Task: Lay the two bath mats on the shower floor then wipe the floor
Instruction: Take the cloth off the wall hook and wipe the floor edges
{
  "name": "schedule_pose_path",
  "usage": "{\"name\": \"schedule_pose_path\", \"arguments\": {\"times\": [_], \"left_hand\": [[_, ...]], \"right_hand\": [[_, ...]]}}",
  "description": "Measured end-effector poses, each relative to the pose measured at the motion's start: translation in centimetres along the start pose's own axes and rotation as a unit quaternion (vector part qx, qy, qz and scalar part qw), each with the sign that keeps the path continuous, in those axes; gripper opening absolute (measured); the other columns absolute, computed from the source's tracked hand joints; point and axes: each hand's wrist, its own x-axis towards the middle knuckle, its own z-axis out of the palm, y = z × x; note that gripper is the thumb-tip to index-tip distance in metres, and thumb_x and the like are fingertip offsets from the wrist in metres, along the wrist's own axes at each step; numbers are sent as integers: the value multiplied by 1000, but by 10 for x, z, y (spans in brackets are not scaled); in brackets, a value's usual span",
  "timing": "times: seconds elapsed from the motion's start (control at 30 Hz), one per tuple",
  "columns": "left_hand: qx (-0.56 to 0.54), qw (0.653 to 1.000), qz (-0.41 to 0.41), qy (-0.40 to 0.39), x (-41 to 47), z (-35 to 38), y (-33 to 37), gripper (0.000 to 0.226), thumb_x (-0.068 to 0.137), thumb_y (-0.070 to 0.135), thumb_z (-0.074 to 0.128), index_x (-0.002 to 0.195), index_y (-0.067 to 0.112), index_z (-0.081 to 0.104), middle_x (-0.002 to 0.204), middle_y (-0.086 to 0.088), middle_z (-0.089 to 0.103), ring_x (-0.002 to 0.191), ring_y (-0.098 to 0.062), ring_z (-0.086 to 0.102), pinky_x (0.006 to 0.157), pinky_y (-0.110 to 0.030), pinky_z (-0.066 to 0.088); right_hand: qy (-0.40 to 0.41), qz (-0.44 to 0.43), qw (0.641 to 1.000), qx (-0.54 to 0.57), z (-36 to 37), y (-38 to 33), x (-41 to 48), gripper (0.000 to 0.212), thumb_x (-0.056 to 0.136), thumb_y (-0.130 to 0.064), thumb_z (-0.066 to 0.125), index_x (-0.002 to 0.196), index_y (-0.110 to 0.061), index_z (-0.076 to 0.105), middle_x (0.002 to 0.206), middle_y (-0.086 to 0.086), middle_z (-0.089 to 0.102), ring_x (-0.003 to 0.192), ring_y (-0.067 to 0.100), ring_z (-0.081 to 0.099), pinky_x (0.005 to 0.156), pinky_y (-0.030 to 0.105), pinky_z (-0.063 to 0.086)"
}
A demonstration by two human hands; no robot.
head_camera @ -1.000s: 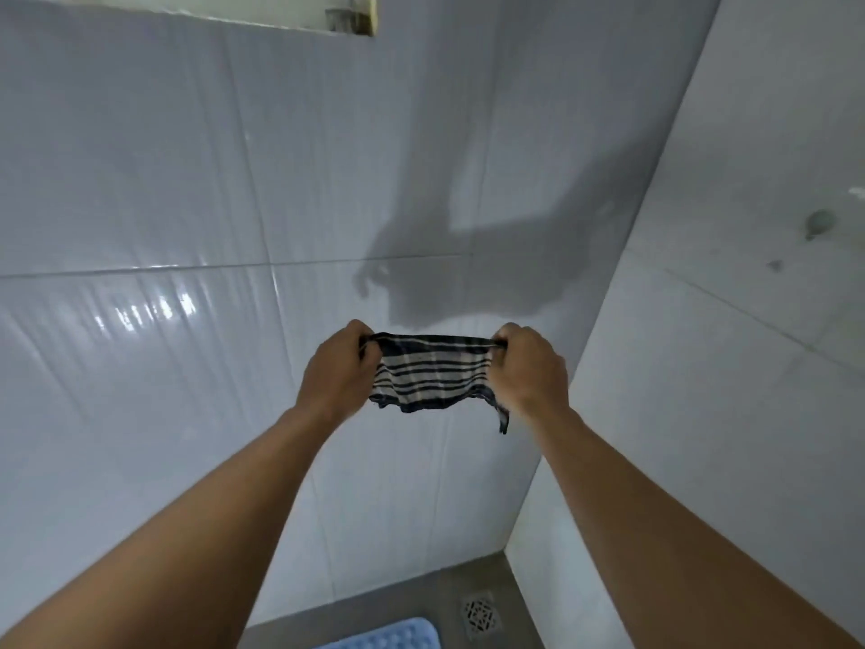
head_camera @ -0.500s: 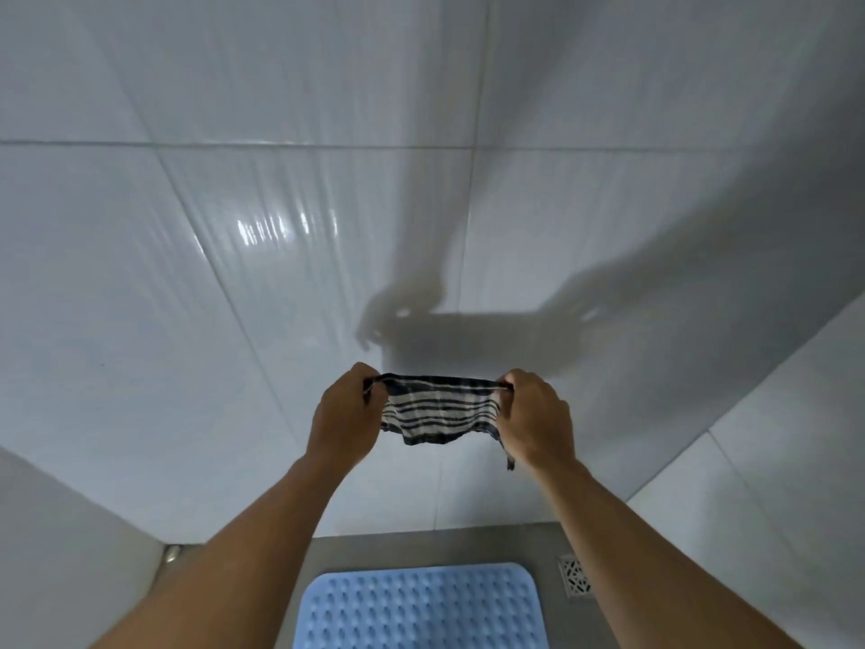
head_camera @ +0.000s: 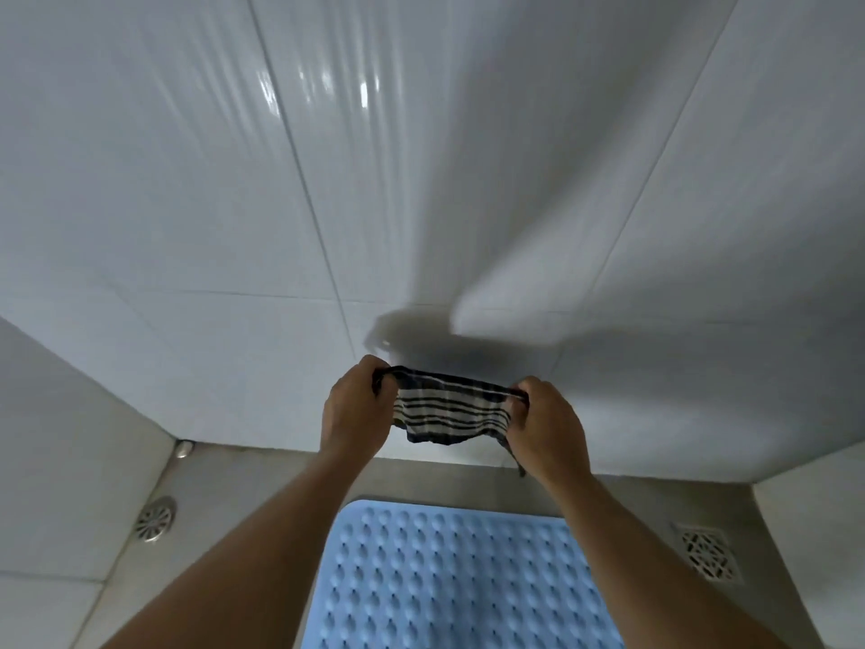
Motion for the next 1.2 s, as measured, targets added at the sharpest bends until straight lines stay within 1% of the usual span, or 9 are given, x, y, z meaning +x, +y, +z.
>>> {"name": "schedule_pose_path", "arguments": {"times": [0.37,0.57,0.77,0.83,0.9,0.97,1.03,1.1,1.2], "left_hand": [[33,998,-18,47,13,144,-243,15,96,24,49,98,20,63,80,2,66,75,-23,60,65,-34,44],[64,997,-15,31,14,167,-311,16,94,24,51,102,19,64,86,-2,68,77,-24,61,66,-37,50],[131,990,-46,1,31,187,-355,15,91,27,52,98,24,64,92,-6,70,79,-29,62,69,-38,53],[172,984,-46,24,35,202,-366,20,93,25,51,111,24,62,107,-8,68,93,-29,61,80,-41,53],[237,970,22,47,39,221,-375,29,97,26,50,126,23,53,123,-8,59,111,-28,53,93,-43,47],[215,970,110,17,39,244,-379,28,100,31,47,124,19,55,122,-7,57,110,-27,54,92,-41,49],[196,969,138,-54,37,261,-386,32,102,35,43,122,18,60,122,-4,59,109,-25,58,87,-41,52],[228,961,116,-101,39,275,-403,46,103,42,36,138,17,53,141,-6,50,129,-28,49,102,-43,47],[364,907,111,-179,40,288,-425,77,98,57,-4,157,15,23,167,-12,7,153,-36,-1,124,-48,8]], "right_hand": [[-36,-34,997,52,264,103,-11,16,98,-14,45,100,-13,61,91,4,61,82,22,58,70,33,46],[-103,-27,992,70,320,124,-23,26,98,-14,47,73,-20,50,62,-1,49,61,19,49,53,28,33],[-180,15,983,39,362,126,-18,20,97,-12,48,79,-7,54,68,6,52,62,19,49,57,30,34],[-146,5,989,17,380,127,-14,16,98,-10,47,88,-8,60,78,7,57,75,25,56,64,32,41],[-70,-33,996,-46,399,129,-12,24,97,-12,51,119,-10,61,110,12,59,99,30,58,82,36,49],[-29,-87,989,-115,417,129,-15,34,97,-20,54,131,-14,54,129,13,51,114,32,52,94,42,47],[-67,-108,981,-148,433,124,-22,37,99,-28,49,134,-16,49,137,11,47,126,31,46,104,43,40],[-141,-82,974,-160,450,121,-29,47,104,-36,39,147,-17,37,154,14,33,144,34,27,118,49,23],[-218,-57,958,-177,469,129,-34,59,107,-45,20,160,-22,7,167,13,-2,154,32,-7,122,54,-5]]}}
